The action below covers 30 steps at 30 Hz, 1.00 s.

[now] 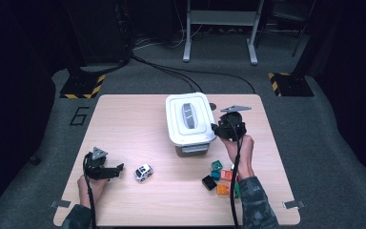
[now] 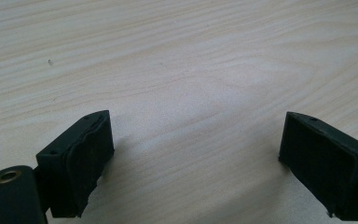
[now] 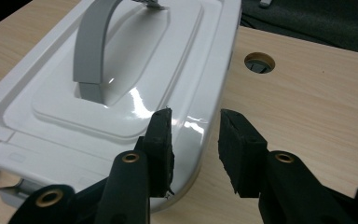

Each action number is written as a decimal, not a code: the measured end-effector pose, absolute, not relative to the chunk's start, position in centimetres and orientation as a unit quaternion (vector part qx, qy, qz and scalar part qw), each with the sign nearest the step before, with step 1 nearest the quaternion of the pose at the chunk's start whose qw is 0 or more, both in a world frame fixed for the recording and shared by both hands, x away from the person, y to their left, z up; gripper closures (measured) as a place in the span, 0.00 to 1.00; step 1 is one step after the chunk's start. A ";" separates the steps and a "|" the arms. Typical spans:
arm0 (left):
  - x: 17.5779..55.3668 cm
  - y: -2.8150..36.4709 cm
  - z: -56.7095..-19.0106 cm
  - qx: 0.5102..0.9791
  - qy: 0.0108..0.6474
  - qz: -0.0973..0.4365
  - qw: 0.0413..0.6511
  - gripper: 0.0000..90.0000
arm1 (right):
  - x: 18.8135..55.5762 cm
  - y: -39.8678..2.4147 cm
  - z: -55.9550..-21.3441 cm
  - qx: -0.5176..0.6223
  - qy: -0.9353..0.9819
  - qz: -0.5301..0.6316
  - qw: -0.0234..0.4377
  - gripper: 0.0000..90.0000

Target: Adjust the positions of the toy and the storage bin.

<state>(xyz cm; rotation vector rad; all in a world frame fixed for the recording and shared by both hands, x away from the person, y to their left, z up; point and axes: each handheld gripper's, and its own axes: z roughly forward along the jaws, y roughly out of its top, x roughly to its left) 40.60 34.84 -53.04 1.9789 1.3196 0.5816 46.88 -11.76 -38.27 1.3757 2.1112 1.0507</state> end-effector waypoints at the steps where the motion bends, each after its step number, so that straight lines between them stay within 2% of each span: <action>1: 40.6 34.8 -53.0 0.760 0.507 0.223 0.340 0.11 | 47.2 -11.9 -38.3 0.486 0.759 0.383 0.203 0.70; 8: 40.6 34.8 -53.0 0.761 0.506 0.223 0.340 0.11 | 48.0 -11.6 -39.3 0.481 0.774 0.372 0.179 0.76; 21: 40.6 34.8 -53.0 0.762 0.504 0.223 0.340 0.11 | 44.1 -10.2 -39.3 0.485 0.766 0.377 0.190 0.74; 26: 40.6 34.8 -53.0 0.762 0.504 0.223 0.340 0.11 | 43.1 -9.9 -39.6 0.484 0.758 0.400 0.173 0.75; 27: 40.6 34.9 -53.0 0.765 0.503 0.219 0.337 0.11 | 43.0 -9.9 -39.5 0.480 0.761 0.401 0.173 0.75; 28: 40.6 34.8 -53.1 0.761 0.504 0.224 0.342 0.11 | 42.9 -10.0 -39.5 0.475 0.762 0.403 0.175 0.69; 30: 40.6 34.8 -53.0 0.762 0.504 0.222 0.341 0.11 | 42.9 -10.6 -39.5 0.474 0.757 0.412 0.178 0.64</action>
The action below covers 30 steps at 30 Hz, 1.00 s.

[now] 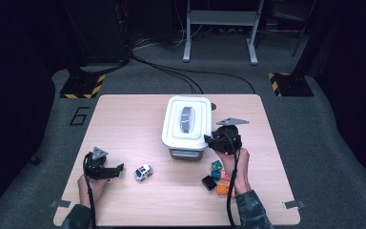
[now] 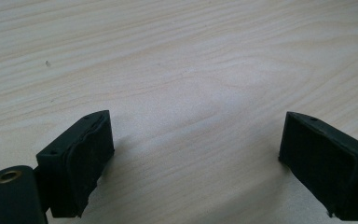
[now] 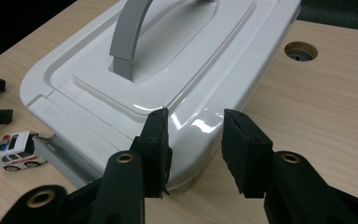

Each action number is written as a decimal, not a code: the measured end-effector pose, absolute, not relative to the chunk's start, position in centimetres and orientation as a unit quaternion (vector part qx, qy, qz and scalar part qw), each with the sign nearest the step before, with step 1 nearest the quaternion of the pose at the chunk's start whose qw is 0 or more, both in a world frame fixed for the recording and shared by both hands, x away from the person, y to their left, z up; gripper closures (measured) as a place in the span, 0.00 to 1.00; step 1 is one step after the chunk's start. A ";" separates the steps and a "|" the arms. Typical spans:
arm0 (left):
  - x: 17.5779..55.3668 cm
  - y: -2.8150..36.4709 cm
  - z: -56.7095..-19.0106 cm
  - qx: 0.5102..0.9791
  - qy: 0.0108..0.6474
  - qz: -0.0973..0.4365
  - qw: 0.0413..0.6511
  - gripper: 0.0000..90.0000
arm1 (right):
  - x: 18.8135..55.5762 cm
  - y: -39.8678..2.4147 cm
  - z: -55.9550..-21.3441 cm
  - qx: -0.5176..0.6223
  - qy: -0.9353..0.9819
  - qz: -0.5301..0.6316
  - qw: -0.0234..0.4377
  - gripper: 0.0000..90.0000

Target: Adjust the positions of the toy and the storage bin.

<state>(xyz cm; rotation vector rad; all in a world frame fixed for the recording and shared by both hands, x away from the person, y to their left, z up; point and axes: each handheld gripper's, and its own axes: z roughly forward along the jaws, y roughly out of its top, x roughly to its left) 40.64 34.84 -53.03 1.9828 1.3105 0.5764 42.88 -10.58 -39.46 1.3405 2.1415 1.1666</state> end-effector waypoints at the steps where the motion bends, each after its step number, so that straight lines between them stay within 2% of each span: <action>1: 40.7 34.9 -53.0 0.762 0.504 0.222 0.342 0.11 | 42.8 -11.1 -39.4 0.469 0.754 0.421 0.183 0.60; 3: 40.7 34.9 -53.0 0.765 0.503 0.219 0.339 0.11 | 42.5 -12.2 -39.3 0.472 0.747 0.429 0.189 0.55; 8: 40.7 35.4 -52.9 0.759 0.510 0.209 0.348 0.11 | 41.4 -15.3 -39.5 0.475 0.738 0.426 0.219 0.36; 14: 40.7 35.2 -51.2 0.747 0.511 0.216 0.367 0.10 | 40.2 -20.0 -41.3 0.499 0.722 0.414 0.243 0.19; 20: 41.1 34.0 -47.2 0.753 0.492 0.224 0.375 0.09 | 39.4 -24.2 -45.4 0.526 0.715 0.387 0.247 0.15; 24: 41.9 32.9 -45.0 0.758 0.482 0.227 0.376 0.06 | 39.3 -25.8 -48.4 0.542 0.717 0.367 0.242 0.05; 30: 42.9 29.5 -42.2 0.766 0.464 0.219 0.387 0.01 | 39.4 -27.2 -51.3 0.562 0.712 0.342 0.244 0.03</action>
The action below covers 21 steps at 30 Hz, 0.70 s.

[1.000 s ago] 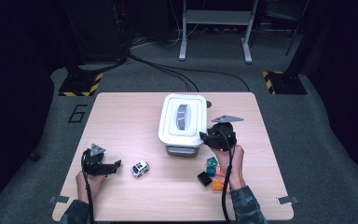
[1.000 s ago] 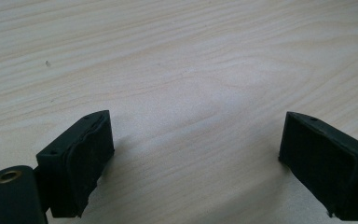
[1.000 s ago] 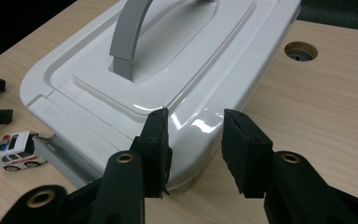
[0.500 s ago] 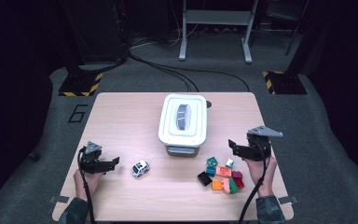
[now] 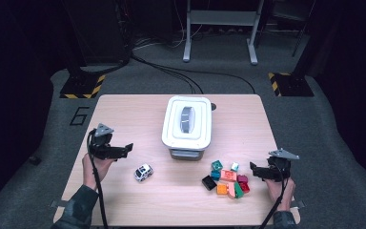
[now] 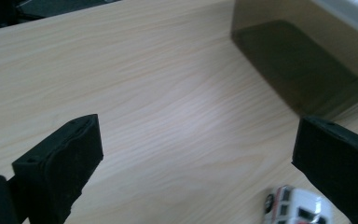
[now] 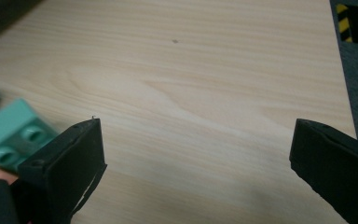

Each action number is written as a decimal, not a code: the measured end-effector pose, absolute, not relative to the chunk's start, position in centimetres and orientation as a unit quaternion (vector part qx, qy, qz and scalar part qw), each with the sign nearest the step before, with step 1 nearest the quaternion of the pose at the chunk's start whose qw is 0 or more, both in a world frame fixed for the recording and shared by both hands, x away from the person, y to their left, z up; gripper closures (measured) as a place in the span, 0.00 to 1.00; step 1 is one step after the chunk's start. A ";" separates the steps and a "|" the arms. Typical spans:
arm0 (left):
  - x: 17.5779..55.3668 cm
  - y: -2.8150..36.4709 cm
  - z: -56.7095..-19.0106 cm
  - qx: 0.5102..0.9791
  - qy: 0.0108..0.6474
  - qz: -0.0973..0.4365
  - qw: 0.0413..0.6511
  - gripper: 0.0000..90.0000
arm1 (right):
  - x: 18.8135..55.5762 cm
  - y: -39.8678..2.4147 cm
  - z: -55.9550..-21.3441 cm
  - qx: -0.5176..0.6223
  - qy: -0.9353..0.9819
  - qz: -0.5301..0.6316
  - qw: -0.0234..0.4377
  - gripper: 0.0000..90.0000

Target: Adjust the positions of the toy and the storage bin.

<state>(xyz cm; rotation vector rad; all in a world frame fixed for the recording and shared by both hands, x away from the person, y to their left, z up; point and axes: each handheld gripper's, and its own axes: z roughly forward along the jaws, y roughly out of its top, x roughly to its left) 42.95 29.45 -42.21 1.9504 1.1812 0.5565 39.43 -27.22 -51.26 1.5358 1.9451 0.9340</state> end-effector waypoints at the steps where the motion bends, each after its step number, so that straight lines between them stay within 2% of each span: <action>1: 43.1 28.6 -41.6 0.768 0.458 0.218 0.391 0.00 | 39.6 -27.3 -51.6 0.562 0.716 0.336 0.242 0.03; 10: 45.0 21.3 -37.7 0.795 0.400 0.219 0.400 0.00 | 39.9 -27.1 -52.8 0.560 0.730 0.310 0.239 0.02; 19: 47.9 15.1 -36.1 0.814 0.380 0.207 0.387 0.01 | 39.9 -27.1 -52.8 0.564 0.727 0.311 0.240 0.02; 21: 48.6 13.8 -36.0 0.815 0.377 0.204 0.391 0.07 | 39.9 -27.1 -52.8 0.567 0.723 0.314 0.240 0.03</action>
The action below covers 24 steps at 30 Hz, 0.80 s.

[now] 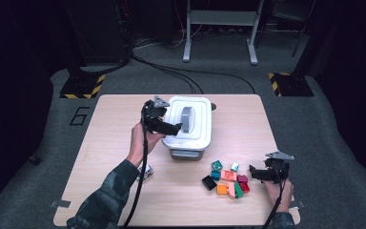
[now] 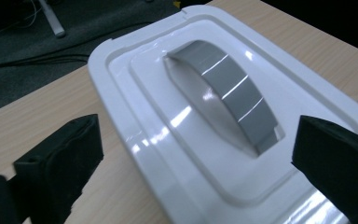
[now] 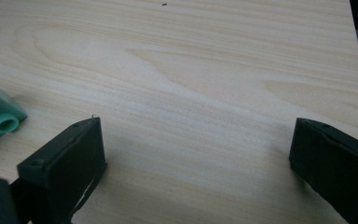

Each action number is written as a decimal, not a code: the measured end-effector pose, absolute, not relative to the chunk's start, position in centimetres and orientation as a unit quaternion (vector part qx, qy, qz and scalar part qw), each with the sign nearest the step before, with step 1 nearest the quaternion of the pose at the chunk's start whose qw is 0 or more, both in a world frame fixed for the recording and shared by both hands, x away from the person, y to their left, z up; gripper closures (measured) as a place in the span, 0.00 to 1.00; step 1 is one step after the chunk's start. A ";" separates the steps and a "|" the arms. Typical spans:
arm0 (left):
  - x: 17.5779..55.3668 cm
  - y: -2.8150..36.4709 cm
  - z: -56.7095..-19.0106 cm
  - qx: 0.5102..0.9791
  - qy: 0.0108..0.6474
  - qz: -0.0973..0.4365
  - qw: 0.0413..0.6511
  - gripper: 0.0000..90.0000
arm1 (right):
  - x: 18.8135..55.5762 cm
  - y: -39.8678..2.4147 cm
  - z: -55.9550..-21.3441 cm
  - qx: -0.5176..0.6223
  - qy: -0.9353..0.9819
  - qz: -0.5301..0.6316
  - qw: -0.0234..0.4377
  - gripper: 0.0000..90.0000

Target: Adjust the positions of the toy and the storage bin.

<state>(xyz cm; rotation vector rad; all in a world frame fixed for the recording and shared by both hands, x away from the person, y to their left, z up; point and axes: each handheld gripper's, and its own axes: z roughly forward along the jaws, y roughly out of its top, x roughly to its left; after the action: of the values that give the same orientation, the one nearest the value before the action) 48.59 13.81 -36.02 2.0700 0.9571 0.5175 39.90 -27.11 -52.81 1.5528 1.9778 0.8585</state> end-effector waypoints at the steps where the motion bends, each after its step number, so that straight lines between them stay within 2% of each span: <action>1: 48.9 13.2 -36.0 0.815 0.375 0.206 0.389 0.13 | 39.9 -27.1 -52.8 0.568 0.722 0.315 0.239 0.04; 2: 49.3 12.6 -36.0 0.818 0.375 0.203 0.386 0.20 | 39.9 -27.2 -52.8 0.569 0.721 0.315 0.240 0.04; 4: 49.9 11.3 -36.3 0.819 0.374 0.205 0.383 0.22 | 39.9 -27.2 -52.8 0.568 0.721 0.314 0.242 0.05; 5: 50.1 10.9 -36.3 0.822 0.374 0.206 0.377 0.28 | 39.9 -27.2 -52.8 0.568 0.721 0.314 0.242 0.05; 8: 50.8 9.7 -36.7 0.826 0.373 0.207 0.368 0.32 | 39.9 -27.3 -52.8 0.568 0.721 0.316 0.241 0.07; 12: 51.4 9.0 -37.3 0.825 0.386 0.211 0.354 0.45 | 39.8 -27.3 -52.8 0.567 0.720 0.317 0.244 0.08; 20: 51.0 9.0 -37.4 0.815 0.400 0.205 0.367 0.55 | 39.8 -27.4 -52.8 0.568 0.718 0.321 0.241 0.09; 24: 50.7 9.0 -37.7 0.818 0.400 0.176 0.375 0.63 | 39.8 -27.4 -52.7 0.569 0.716 0.326 0.240 0.10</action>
<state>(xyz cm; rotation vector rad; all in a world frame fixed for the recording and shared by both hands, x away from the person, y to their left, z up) 50.66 9.00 -37.66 2.0933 1.0240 0.4517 39.78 -27.44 -52.75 1.5579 1.9595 0.8930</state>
